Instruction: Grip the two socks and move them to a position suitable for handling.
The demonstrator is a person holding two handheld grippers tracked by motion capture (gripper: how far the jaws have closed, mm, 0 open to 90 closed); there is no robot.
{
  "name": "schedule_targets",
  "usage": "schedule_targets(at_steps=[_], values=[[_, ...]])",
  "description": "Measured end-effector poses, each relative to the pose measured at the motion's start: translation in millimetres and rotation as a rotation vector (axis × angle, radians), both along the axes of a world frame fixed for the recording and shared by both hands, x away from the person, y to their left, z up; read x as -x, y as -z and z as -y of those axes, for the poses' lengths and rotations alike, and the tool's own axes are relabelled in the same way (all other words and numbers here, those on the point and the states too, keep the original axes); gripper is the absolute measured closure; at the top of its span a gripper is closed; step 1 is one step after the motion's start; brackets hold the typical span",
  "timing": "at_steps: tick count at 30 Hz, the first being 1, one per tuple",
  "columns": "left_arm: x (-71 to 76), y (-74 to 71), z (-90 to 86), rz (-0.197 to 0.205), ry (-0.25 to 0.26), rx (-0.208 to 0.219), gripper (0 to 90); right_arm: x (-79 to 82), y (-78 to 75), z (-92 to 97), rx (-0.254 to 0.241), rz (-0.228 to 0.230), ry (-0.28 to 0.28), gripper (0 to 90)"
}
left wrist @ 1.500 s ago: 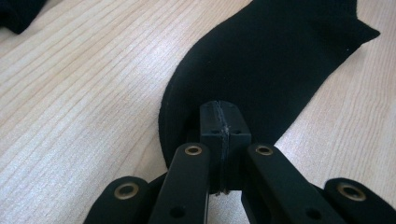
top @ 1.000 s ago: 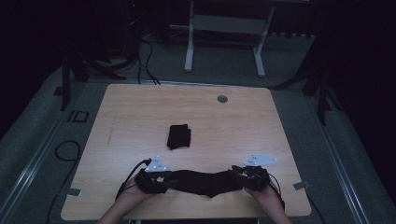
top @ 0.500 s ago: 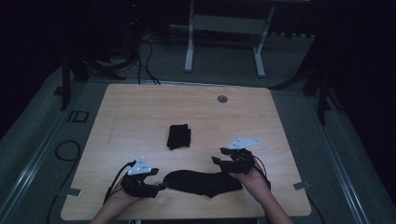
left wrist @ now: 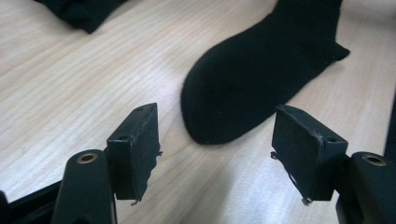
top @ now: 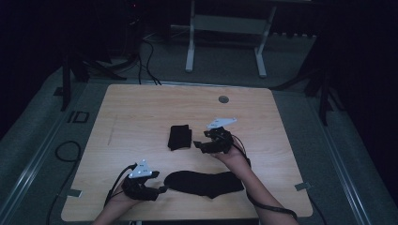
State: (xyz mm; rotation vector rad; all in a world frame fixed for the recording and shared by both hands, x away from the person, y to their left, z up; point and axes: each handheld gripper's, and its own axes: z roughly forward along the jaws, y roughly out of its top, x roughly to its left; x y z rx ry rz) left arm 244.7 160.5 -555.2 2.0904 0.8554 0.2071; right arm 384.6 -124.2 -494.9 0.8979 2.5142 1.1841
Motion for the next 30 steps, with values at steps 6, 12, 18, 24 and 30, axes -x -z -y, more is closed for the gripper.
schedule_targets(at_steps=[6,12,18,24,30], values=[[-3.7,2.5,-5.5,-0.013,-0.051,0.0,26.5,-29.2,8.6,-32.7,0.026,-0.028,-0.003,29.1],[-4.7,3.0,-10.8,0.0,-0.078,0.012,26.2,-50.5,20.9,-60.4,0.048,-0.053,0.021,28.6],[-5.6,4.8,-13.3,-0.006,-0.084,0.026,26.3,-58.5,38.9,-90.1,0.087,-0.054,0.016,21.6],[-6.3,6.0,-14.3,-0.012,-0.087,0.03,26.3,-57.1,60.4,-103.6,0.174,-0.042,-0.018,38.5],[-8.1,6.2,-15.6,-0.018,-0.095,0.05,27.1,-51.3,57.5,-102.3,0.174,-0.044,-0.035,73.5]])
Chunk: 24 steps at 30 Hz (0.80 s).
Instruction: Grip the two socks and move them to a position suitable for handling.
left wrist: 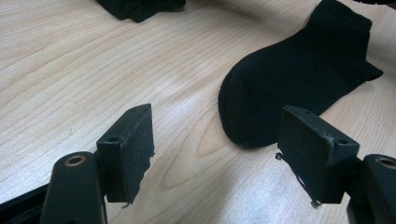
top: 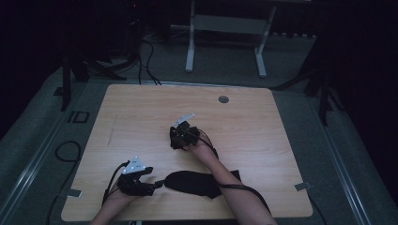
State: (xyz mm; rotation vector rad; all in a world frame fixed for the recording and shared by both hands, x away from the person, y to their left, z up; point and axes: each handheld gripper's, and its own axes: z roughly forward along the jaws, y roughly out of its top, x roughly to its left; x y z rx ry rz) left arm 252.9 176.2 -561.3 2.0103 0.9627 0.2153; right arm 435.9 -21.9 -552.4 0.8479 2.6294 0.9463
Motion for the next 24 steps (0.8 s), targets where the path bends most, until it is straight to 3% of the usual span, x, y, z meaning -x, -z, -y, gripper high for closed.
schedule_targets(at_steps=[8,15,20,23,24], values=[[-1.9,1.3,-0.6,-0.004,-0.012,0.006,27.1,5.4,-9.8,8.2,-0.012,-0.029,-0.03,78.0],[-13.4,-3.1,-0.3,0.006,-0.065,0.008,31.8,39.6,-41.4,44.7,-0.108,0.006,-0.091,78.0],[-23.0,-15.5,6.8,0.014,-0.055,0.04,31.9,65.7,-57.3,68.1,-0.141,0.033,-0.132,78.0],[-27.1,-26.5,15.9,0.042,-0.043,0.045,34.1,88.0,-65.7,84.2,-0.156,0.056,-0.16,77.9],[-27.9,-30.8,19.9,0.049,-0.026,0.053,34.1,88.0,-65.7,84.2,-0.156,0.056,-0.16,77.9]])
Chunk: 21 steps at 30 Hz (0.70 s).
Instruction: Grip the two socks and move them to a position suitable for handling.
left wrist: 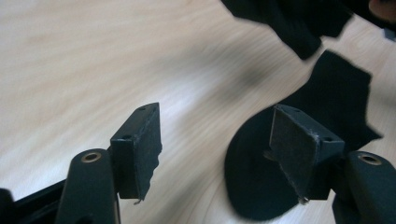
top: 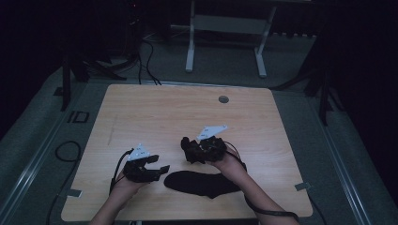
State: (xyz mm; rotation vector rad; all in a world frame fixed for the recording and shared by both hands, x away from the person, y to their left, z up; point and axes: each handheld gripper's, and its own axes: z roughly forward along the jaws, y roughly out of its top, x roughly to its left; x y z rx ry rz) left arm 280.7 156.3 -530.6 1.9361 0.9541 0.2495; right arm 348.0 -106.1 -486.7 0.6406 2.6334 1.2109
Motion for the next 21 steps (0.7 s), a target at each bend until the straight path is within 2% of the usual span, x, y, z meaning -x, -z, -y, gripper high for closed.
schedule_targets(at_steps=[2,3,6,8,12,13,15,16,17,21], values=[[-2.2,-7.9,9.1,0.012,0.03,0.013,34.1,10.8,-2.7,7.5,-0.007,0.02,-0.006,77.9],[-3.8,-11.6,13.5,0.02,0.043,0.02,37.7,20.1,-4.7,14.2,-0.009,0.028,-0.012,77.9],[-9.4,-21.7,27.5,0.029,0.096,0.046,39.1,27.8,-6.5,21.1,-0.016,0.033,-0.015,77.9],[-13.2,-27.2,38.5,0.046,0.125,0.014,42.8,33.3,-7.5,27.6,-0.023,0.036,-0.01,77.8],[-22.8,-32.6,56.9,0.046,0.188,-0.012,46.1,39.8,-9.7,38.8,-0.038,0.036,-0.008,77.9],[-24.6,-33.5,61.0,0.048,0.211,-0.016,47.0,40.9,-10.4,40.9,-0.041,0.038,-0.008,77.8],[-24.6,-33.5,61.0,0.048,0.211,-0.016,49.3,41.9,-11.1,42.8,-0.039,0.043,-0.004,77.8],[-28.6,-34.8,71.6,0.049,0.259,-0.03,53.9,43.9,-12.6,46.8,-0.032,0.06,-0.002,77.8],[-30.0,-35.1,74.4,0.048,0.275,-0.029,55.9,44.0,-12.7,48.3,-0.027,0.067,0.0,77.8],[-35.8,-34.8,81.8,0.034,0.321,-0.029,59.6,44.0,-11.4,53.6,-0.033,0.056,0.008,77.8]])
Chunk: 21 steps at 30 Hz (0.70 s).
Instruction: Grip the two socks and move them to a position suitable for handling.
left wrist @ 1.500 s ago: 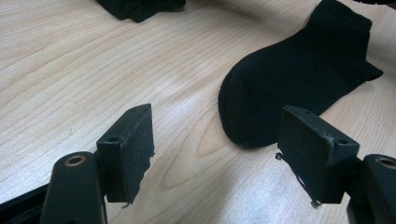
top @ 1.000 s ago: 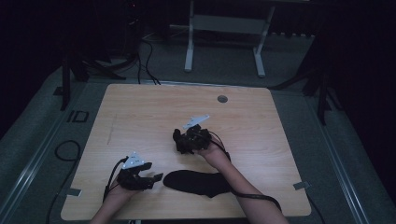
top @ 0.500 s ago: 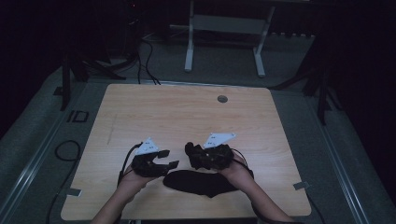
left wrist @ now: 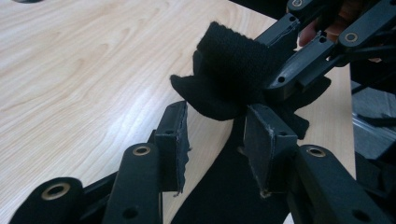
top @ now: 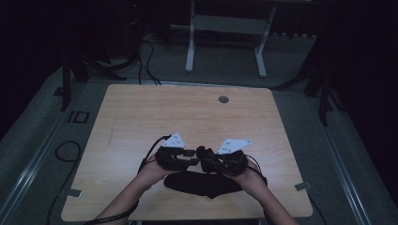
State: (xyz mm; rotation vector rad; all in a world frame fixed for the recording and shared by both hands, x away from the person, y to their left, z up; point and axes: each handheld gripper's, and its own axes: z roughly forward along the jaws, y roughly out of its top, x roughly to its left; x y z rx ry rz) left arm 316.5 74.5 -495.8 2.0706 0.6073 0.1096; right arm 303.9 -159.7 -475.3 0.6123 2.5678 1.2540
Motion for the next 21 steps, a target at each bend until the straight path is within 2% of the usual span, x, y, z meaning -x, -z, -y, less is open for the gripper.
schedule_targets(at_steps=[4,6,7,9,13,18,21], values=[[-0.3,-0.3,6.4,0.001,0.025,0.006,68.9,0.7,0.3,4.7,-0.001,-0.003,0.003,77.8],[0.0,-0.5,8.8,-0.004,0.02,0.008,74.7,0.8,0.4,5.6,-0.002,-0.001,0.01,77.8],[0.0,-0.7,9.6,-0.005,0.018,0.003,80.5,1.0,0.4,5.9,-0.002,0.003,0.012,77.8],[0.1,-1.4,10.7,-0.011,0.0,-0.007,85.0,0.8,0.7,6.8,-0.007,0.007,0.016,77.8],[0.3,-4.5,9.0,-0.012,-0.004,-0.015,86.3,-1.3,0.4,10.6,-0.021,0.006,0.023,77.5],[1.5,-11.5,4.5,0.009,-0.019,-0.025,86.8,-4.0,-5.4,18.2,-0.049,0.007,0.039,77.7],[0.8,-15.0,0.5,0.037,-0.061,-0.064,86.9,-4.9,-9.0,22.6,-0.039,0.035,0.07,78.9]])
